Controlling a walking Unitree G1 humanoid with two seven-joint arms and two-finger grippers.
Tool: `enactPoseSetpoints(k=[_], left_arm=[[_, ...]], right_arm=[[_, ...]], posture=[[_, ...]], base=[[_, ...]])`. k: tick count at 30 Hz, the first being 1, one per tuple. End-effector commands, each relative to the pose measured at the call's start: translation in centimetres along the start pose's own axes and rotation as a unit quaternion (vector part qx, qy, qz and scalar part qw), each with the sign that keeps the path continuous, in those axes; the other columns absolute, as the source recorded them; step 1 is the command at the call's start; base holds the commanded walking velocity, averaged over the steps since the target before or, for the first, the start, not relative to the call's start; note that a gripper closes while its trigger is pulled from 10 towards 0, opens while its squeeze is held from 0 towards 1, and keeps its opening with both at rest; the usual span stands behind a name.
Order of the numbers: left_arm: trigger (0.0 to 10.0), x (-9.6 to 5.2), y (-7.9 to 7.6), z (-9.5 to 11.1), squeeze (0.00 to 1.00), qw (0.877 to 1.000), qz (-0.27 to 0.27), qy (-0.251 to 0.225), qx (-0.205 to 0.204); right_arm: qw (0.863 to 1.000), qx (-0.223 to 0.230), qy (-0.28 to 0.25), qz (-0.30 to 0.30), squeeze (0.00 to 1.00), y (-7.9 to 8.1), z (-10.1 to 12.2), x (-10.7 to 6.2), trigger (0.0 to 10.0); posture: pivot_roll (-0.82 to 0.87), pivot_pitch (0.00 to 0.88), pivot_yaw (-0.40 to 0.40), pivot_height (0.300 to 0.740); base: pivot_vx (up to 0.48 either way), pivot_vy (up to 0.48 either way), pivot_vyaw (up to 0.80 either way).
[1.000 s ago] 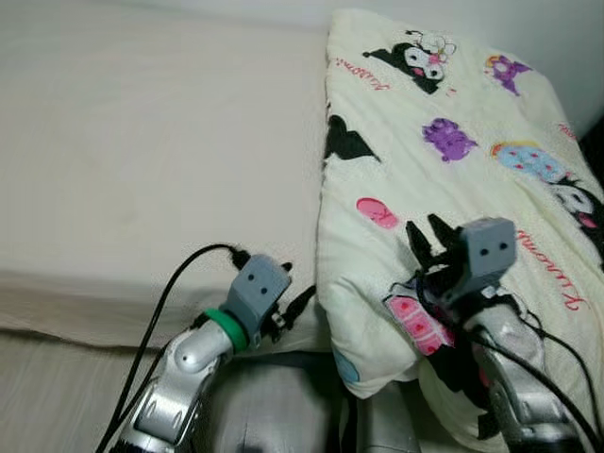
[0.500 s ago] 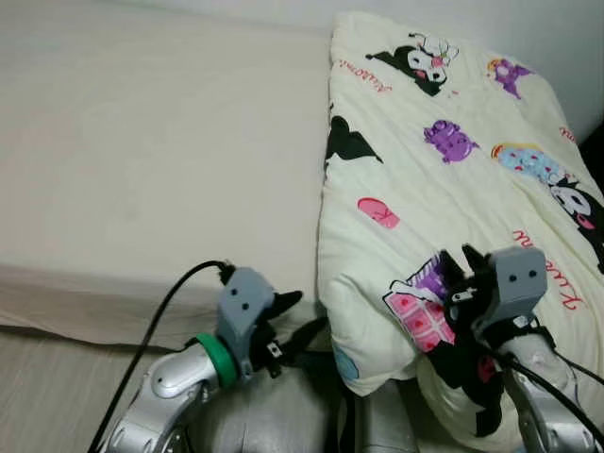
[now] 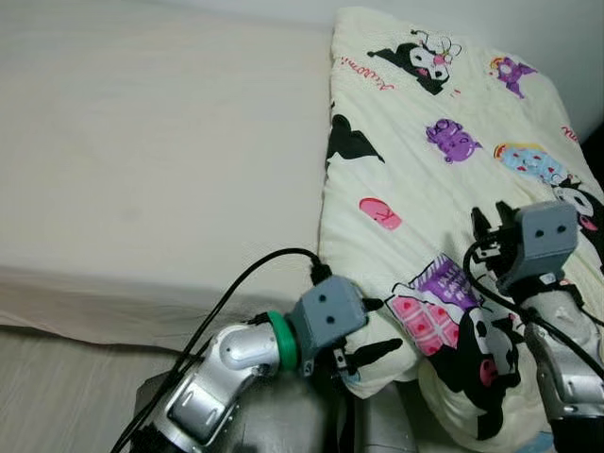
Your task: Clean up the room
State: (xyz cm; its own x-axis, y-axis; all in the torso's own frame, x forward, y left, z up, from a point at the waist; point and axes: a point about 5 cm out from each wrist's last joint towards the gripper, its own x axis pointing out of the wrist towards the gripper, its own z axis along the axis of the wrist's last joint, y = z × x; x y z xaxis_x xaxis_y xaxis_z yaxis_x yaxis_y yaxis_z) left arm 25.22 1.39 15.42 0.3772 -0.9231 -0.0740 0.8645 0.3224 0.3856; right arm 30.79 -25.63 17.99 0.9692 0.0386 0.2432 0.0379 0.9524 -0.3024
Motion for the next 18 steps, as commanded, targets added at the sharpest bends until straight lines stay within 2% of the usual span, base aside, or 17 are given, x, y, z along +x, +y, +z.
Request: enactPoseSetpoints(k=[1,2,3,4,6,7,9,11,16,18], left_arm=[[10.0,0.7,-1.3,-0.8,0.0,0.998,-0.028,0.017,0.049],[10.0,1.0,-1.6,-1.2,0.0,0.996,-0.032,0.029,0.076],[10.0,1.0,-1.6,-1.2,0.0,0.996,-0.032,0.029,0.076],[10.0,1.5,-2.1,-1.9,0.0,0.992,-0.036,0.046,0.112],[10.0,1.5,-2.1,-1.9,0.0,0.992,-0.036,0.046,0.112],[10.0,2.0,-2.5,-2.5,0.0,0.987,-0.047,0.063,0.142],[10.0,2.2,-3.1,-3.3,0.0,0.98,-0.064,0.083,0.168],[10.0,2.3,-3.4,-3.6,0.0,0.977,-0.072,0.09,0.177],[10.0,3.1,-3.3,-4.6,0.0,0.967,-0.042,0.112,0.223],[10.0,3.1,-3.3,-4.6,0.0,0.967,-0.042,0.112,0.223]], right_arm=[[1.0,-0.002,0.005,-0.014,0.0,-0.8,-0.4,-0.2,10.0],[1.0,-0.001,0.007,-0.015,0.0,-0.9,-0.5,-0.2,10.0],[1.0,-0.001,0.007,-0.015,0.0,-0.9,-0.5,-0.2,10.0],[1.0,-0.001,0.009,-0.016,0.0,-1.0,-0.6,-0.2,10.0],[1.0,-0.001,0.009,-0.016,0.0,-1.0,-0.6,-0.2,10.0],[1.0,-0.002,0.011,-0.016,0.0,-1.1,-0.6,-0.2,10.0],[1.0,-0.003,0.012,-0.017,0.0,-1.3,-0.6,-0.1,10.0],[1.0,-0.003,0.012,-0.018,0.0,-1.4,-0.6,0.0,10.0],[1.0,-0.004,0.008,-0.021,0.0,-1.6,-0.6,0.3,10.0],[1.0,-0.004,0.008,-0.021,0.0,-1.6,-0.6,0.3,10.0]], posture=[[-0.05,0.153,-0.058,0.482],[-0.05,0.153,-0.064,0.482],[-0.05,0.153,-0.064,0.482],[-0.05,0.153,-0.064,0.482],[-0.05,0.153,-0.064,0.482],[-0.05,0.153,-0.064,0.482],[-0.05,0.146,-0.069,0.482],[-0.05,0.146,-0.069,0.482],[-0.05,0.14,-0.067,0.482],[-0.05,0.14,-0.067,0.482]], base=[[0.0,0.0,0.0],[0.0,0.0,0.0],[0.0,0.0,0.0],[0.0,0.0,0.0],[0.0,0.0,0.0],[0.0,0.0,0.0],[0.0,0.0,0.0],[0.0,0.0,0.0],[0.0,0.0,0.0],[0.0,0.0,0.0]])
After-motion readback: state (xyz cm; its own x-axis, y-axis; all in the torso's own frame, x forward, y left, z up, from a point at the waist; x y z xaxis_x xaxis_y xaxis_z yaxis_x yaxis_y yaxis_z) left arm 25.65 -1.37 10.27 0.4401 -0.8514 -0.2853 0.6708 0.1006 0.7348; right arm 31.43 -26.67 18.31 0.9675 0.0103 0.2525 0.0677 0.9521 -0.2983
